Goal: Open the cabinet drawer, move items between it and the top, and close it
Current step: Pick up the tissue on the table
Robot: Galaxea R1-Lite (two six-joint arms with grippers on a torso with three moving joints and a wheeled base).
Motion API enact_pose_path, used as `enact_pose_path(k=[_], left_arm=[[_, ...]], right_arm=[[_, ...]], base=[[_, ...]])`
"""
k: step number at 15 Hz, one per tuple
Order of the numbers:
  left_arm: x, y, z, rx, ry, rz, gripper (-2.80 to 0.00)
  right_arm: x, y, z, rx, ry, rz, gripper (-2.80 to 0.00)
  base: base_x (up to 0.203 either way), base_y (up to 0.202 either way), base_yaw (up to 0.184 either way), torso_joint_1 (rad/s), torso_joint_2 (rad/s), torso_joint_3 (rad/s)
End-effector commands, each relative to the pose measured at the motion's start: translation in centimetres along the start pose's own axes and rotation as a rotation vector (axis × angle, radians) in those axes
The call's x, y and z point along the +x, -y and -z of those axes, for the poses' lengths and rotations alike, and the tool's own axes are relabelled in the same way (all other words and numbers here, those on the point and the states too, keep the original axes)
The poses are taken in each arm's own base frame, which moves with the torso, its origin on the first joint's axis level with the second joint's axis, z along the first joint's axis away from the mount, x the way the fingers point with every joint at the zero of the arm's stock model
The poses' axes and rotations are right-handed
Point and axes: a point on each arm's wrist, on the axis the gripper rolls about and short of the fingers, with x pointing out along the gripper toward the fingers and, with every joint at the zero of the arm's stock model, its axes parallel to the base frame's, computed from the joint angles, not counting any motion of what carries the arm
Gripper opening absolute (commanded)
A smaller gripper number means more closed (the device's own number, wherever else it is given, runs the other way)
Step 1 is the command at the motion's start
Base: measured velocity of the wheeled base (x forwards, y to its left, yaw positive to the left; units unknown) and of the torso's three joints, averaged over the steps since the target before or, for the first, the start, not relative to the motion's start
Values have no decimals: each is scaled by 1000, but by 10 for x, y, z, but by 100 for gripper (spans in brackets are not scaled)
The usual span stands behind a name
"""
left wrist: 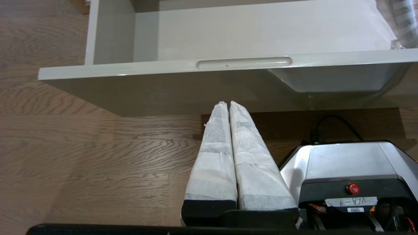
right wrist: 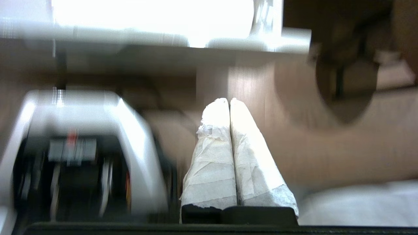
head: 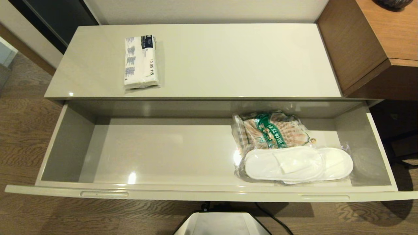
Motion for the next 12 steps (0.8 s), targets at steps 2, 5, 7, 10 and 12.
enact_pose_path(k=[2,5,7,10,12], left_arm=[[0,0,0,1,-2,-1,-280],[0,0,0,1,-2,-1,-280],[0,0,0,1,-2,-1,-280],[0,0,0,1,-2,-1,-280],[0,0,0,1,-2,-1,-280]], right_arm=[[40,-6,18,34,293,21,-280],[50,-9,35,31,262,-18,-280],[50,-12,39,21,216,-104,-280],[49,-12,43,22,139,-109,-280],[49,-12,43,25,144,-108,-280]], base=[[0,0,0,0,0,0],[0,0,0,0,0,0],[0,0,0,0,0,0],[0,0,0,0,0,0],[0,0,0,0,0,0]])
